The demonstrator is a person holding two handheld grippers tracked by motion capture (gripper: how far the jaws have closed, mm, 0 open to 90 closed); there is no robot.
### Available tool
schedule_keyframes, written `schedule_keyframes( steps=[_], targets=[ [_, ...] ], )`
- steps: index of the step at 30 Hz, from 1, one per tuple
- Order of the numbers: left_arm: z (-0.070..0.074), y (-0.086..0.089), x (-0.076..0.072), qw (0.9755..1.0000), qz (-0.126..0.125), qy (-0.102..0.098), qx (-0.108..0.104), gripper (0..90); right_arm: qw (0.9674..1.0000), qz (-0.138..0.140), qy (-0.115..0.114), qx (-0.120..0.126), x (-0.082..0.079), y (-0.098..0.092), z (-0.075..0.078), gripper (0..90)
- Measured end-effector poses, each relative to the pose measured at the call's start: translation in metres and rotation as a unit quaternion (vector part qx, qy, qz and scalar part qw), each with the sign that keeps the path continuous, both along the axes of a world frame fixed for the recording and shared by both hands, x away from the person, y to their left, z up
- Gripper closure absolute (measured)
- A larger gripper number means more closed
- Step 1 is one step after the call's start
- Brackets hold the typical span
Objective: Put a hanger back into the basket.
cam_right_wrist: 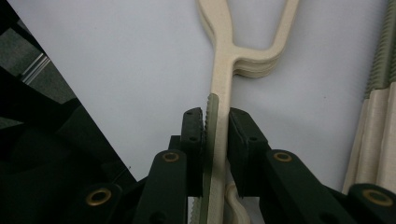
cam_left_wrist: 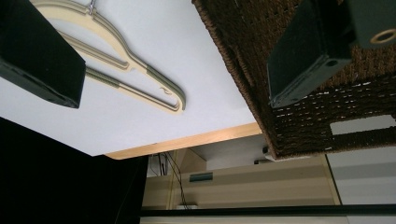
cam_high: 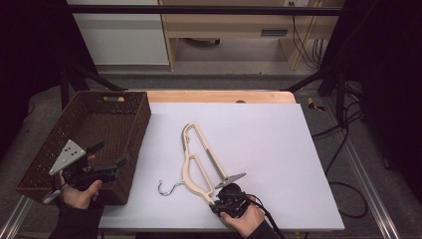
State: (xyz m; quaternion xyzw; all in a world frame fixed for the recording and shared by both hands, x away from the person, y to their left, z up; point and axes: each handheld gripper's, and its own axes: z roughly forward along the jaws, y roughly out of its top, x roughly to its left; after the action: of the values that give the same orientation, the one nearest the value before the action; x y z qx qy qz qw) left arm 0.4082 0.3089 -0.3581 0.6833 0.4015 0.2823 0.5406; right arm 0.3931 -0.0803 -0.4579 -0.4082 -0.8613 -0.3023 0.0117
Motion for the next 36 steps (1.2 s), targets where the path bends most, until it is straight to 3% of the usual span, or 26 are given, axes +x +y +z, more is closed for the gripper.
schedule_keyframes(
  steps=[5,13,14,17,24,33,34,35,36],
  targets=[
    [0.000,-0.002,0.000,1.0000,-0.003,0.001,0.002,4.2,1.0000,-0.004,0.003,0.003,0.001,-0.002,0.001,77.3],
    [-0.001,-0.012,-0.001,0.9998,-0.015,0.000,0.009,4.6,0.9991,-0.035,-0.002,0.023,0.002,-0.007,0.005,79.7],
    [-0.001,-0.015,-0.002,0.9998,-0.018,0.000,0.010,4.8,0.9993,-0.021,-0.010,0.028,0.003,-0.010,0.005,79.7],
    [-0.001,-0.024,-0.004,0.9993,-0.032,0.000,0.020,5.1,0.9988,-0.030,-0.003,0.040,0.003,-0.011,0.007,79.7],
    [-0.011,-0.056,-0.006,0.9970,-0.069,0.012,0.033,6.0,0.9975,-0.030,-0.015,0.062,0.004,-0.017,0.011,79.9],
    [-0.041,-0.095,0.001,0.9900,-0.103,0.067,0.069,12.3,0.9967,-0.028,-0.015,0.075,0.004,-0.021,0.015,79.8],
    [-0.049,-0.101,0.004,0.9872,-0.110,0.084,0.079,16.7,0.9963,-0.028,-0.016,0.080,0.004,-0.021,0.016,79.9],
    [-0.049,-0.101,0.004,0.9872,-0.110,0.084,0.079,18.6,0.9963,-0.028,-0.016,0.080,0.004,-0.021,0.016,79.9],
    [-0.053,-0.103,0.007,0.9853,-0.114,0.093,0.086,18.6,0.9961,-0.027,-0.014,0.083,0.004,-0.021,0.016,79.8]
  ],
)
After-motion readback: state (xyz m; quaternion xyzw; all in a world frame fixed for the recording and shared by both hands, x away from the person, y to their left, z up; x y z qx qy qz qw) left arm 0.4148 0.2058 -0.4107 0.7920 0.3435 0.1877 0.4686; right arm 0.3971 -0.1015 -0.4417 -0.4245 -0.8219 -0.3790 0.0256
